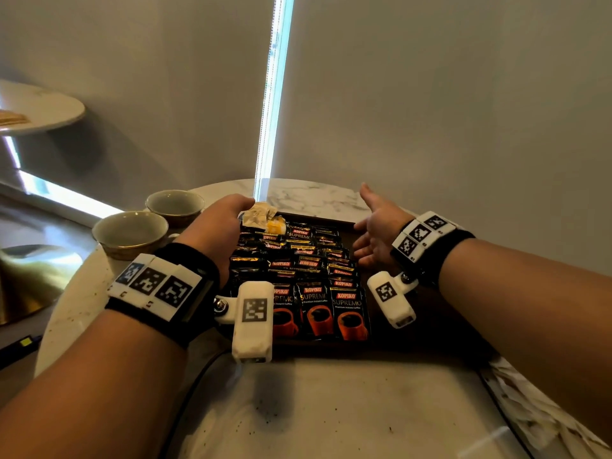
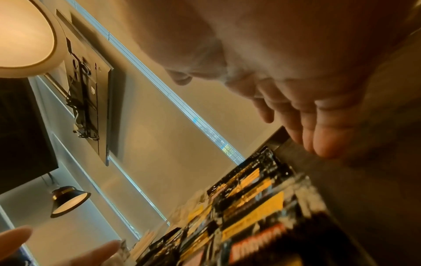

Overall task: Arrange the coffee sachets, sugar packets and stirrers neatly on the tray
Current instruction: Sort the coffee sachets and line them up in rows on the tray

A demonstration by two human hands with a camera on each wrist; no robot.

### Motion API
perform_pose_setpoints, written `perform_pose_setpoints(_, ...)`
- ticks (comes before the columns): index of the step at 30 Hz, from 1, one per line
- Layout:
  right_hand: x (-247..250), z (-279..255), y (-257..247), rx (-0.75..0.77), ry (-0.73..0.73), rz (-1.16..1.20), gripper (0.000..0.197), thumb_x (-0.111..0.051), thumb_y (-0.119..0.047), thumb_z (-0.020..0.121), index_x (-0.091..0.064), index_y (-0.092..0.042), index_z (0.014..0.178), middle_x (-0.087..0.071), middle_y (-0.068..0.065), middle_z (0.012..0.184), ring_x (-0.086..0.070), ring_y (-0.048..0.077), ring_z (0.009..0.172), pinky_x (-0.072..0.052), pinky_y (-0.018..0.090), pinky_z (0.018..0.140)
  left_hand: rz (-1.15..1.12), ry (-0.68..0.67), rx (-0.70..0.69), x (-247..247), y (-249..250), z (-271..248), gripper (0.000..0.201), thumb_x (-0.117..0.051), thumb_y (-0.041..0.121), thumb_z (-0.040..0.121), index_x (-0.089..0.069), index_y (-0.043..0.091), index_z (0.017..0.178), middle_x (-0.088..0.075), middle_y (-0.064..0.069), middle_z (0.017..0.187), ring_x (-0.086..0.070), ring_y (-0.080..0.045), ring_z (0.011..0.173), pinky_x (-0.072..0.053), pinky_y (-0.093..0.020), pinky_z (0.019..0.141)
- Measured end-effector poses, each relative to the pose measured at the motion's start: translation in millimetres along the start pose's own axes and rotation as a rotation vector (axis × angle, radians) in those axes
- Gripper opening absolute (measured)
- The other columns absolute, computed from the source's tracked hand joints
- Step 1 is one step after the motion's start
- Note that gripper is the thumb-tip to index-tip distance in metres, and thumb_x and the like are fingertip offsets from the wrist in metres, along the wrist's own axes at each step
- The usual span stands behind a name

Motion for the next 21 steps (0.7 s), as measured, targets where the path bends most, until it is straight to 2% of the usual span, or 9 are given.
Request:
perform_pose_setpoints(3, -9.3, 5.0, -6.7, -0.009, -0.034, 0.008, 0.115, -0.041, -0.089, 0.075, -0.027, -0.005, 0.153, -0.024, 0.034, 0.155, -0.028, 0.05, 0.142, -0.03, 0.059, 0.113, -0.011, -0.011, 0.02, -1.2, -1.9, 0.4, 0.023, -0.041, 0.023, 0.105, -0.053, 0.014, 0.088, -0.062, -0.005, 0.043, -0.064, -0.02, 0.039, -0.051, -0.036, 0.057)
perform_pose_setpoints(7, -17.1, 11.3, -14.7, -0.012, -0.079, 0.018, 0.117, -0.039, -0.088, 0.078, -0.02, -0.003, 0.155, -0.02, 0.033, 0.157, -0.023, 0.048, 0.145, -0.026, 0.058, 0.114, -0.006, 0.014, 0.016, 1.7, -1.2, 2.5, 0.019, -0.04, 0.025, 0.106, -0.05, 0.019, 0.091, -0.058, -0.001, 0.039, -0.062, -0.017, 0.036, -0.051, -0.033, 0.047)
perform_pose_setpoints(10, -17.8, 17.7, -18.4, -0.025, -0.079, 0.007, 0.116, -0.037, -0.088, 0.078, -0.022, -0.003, 0.154, -0.023, 0.034, 0.155, -0.026, 0.049, 0.143, -0.028, 0.058, 0.113, 0.002, 0.015, 0.016, 1.3, -1.3, 4.0, 0.021, -0.039, 0.028, 0.106, -0.05, 0.017, 0.092, -0.052, 0.0, 0.034, -0.056, -0.014, 0.03, -0.045, -0.024, 0.032)
perform_pose_setpoints(15, -15.7, 29.9, -26.1, 0.02, -0.031, -0.011, 0.112, -0.039, -0.089, 0.077, -0.03, -0.006, 0.152, -0.025, 0.034, 0.155, -0.03, 0.049, 0.141, -0.032, 0.059, 0.111, -0.009, 0.0, 0.03, -2.4, -2.0, 5.3, 0.022, -0.038, 0.028, 0.106, -0.05, 0.013, 0.094, -0.055, -0.002, 0.036, -0.058, -0.014, 0.032, -0.046, -0.025, 0.031)
perform_pose_setpoints(21, -28.1, 34.1, -28.6, 0.037, -0.07, -0.02, 0.111, -0.04, -0.087, 0.077, -0.03, -0.005, 0.151, -0.024, 0.03, 0.157, -0.024, 0.047, 0.145, -0.027, 0.058, 0.113, -0.036, 0.005, 0.065, -5.5, -5.5, 4.3, 0.027, -0.039, 0.033, 0.105, -0.051, 0.012, 0.09, -0.057, -0.004, 0.039, -0.058, -0.016, 0.032, -0.046, -0.025, 0.031)
Point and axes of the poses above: each hand's wrist, its own z-axis towards the middle knuckle, its own x-axis out of the back of the hand, y = z × x, the point moved 9 cm from there along z, towards the middle knuckle
